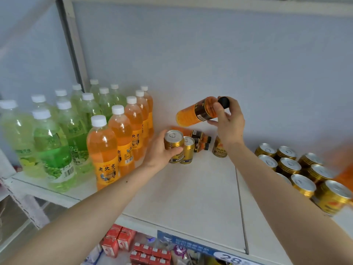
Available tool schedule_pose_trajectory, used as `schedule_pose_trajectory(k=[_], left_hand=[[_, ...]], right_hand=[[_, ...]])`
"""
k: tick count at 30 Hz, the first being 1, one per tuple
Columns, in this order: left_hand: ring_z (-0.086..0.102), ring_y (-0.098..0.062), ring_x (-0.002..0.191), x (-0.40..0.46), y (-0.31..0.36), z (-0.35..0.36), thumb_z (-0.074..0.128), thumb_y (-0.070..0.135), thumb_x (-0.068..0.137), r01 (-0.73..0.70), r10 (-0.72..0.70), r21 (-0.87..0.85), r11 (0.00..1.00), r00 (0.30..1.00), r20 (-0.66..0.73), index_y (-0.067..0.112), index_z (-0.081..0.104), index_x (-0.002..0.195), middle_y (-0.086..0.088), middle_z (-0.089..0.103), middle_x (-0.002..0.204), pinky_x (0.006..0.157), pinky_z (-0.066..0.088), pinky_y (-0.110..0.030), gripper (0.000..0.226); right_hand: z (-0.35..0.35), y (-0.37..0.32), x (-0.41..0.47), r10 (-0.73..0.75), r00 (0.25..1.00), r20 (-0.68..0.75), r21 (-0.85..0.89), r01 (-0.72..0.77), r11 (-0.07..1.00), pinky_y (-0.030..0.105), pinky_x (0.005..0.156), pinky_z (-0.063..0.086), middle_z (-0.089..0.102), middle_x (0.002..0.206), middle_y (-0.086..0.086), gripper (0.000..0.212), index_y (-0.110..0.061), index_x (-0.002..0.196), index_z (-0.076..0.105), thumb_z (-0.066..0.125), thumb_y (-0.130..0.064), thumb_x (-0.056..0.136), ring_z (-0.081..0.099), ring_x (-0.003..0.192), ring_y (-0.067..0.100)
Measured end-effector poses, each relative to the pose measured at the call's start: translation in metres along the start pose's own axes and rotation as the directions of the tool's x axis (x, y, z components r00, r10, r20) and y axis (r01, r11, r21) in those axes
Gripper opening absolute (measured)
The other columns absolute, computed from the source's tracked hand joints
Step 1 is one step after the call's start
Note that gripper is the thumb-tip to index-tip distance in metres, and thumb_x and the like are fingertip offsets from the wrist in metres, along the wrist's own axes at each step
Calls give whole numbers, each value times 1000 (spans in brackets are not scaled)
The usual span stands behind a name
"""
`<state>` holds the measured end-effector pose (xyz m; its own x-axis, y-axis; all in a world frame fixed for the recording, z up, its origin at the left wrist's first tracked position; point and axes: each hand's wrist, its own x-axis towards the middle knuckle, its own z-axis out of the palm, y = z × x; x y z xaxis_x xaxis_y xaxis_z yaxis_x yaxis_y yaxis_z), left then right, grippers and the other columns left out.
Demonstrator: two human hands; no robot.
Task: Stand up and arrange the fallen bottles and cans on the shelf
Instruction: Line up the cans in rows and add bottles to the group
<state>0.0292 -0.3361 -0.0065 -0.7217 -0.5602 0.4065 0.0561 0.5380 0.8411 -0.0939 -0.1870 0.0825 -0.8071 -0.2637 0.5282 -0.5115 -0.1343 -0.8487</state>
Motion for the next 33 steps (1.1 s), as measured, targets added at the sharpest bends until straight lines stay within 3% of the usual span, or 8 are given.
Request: schedule_pose_trajectory(k=[6,9,15,17,20,23,28,33], left_hand=[[54,11,91,-30,25,2,82,30,69,-31,33,-30,999,997,70,39,43,113,35,48,98,76,42,-10,60],[49,23,87,-44,35,7,82,28,68,-69,73,-49,996,992,98,38,46,113,35,49,97,71,38,-4,58],[58,-2,95,-65,55,43,83,22,67,-78,98,-119,990,980,171,24,54,113,15,61,102,79,45,-17,54],[54,4,93,-72,66,60,83,25,67,-84,112,-133,988,970,215,28,52,113,20,58,101,76,40,-11,56],[53,1,97,-84,85,91,82,29,68,-113,152,-146,983,944,292,28,50,116,16,57,107,82,42,-17,58],[53,1,96,-95,107,125,82,33,67,-132,183,-164,978,915,359,29,48,116,21,55,104,79,41,-17,60],[55,7,96,-119,139,185,81,32,69,-139,224,-216,966,870,440,37,47,113,25,57,103,80,43,-12,56],[50,-2,106,-141,155,245,80,31,71,-126,185,-157,979,873,451,26,46,124,14,53,116,84,41,-16,63]], right_hand=[[-36,-26,-20,25,993,-115,-31,-28,999,31,60,60,55,101,-7,32,-13,117,54,57,-34,93,63,95,11],[-63,-37,-35,45,986,-158,-74,-57,996,29,58,59,58,106,1,30,-13,115,55,57,-33,93,63,95,10],[-136,-60,-71,45,966,-255,-245,-109,963,33,63,60,61,104,-2,30,-14,114,58,53,-36,94,62,97,15],[-163,-63,-80,31,957,-287,-322,-127,938,28,63,59,63,108,2,33,-15,114,59,53,-39,93,63,96,15],[-205,-67,-90,45,950,-309,-398,-172,901,44,75,59,64,109,3,36,-16,115,61,54,-42,91,63,101,22],[-246,-69,-99,28,949,-314,-485,-186,854,42,64,60,63,96,-1,33,-16,108,61,52,-43,91,64,94,23],[-318,-61,-106,-4,962,-272,-627,-173,759,38,73,55,62,92,-8,27,-22,105,59,52,-44,91,62,88,17],[-380,-46,-101,35,997,-66,-758,-73,648,32,70,53,62,93,-6,26,-23,111,57,49,-43,95,60,83,15]])
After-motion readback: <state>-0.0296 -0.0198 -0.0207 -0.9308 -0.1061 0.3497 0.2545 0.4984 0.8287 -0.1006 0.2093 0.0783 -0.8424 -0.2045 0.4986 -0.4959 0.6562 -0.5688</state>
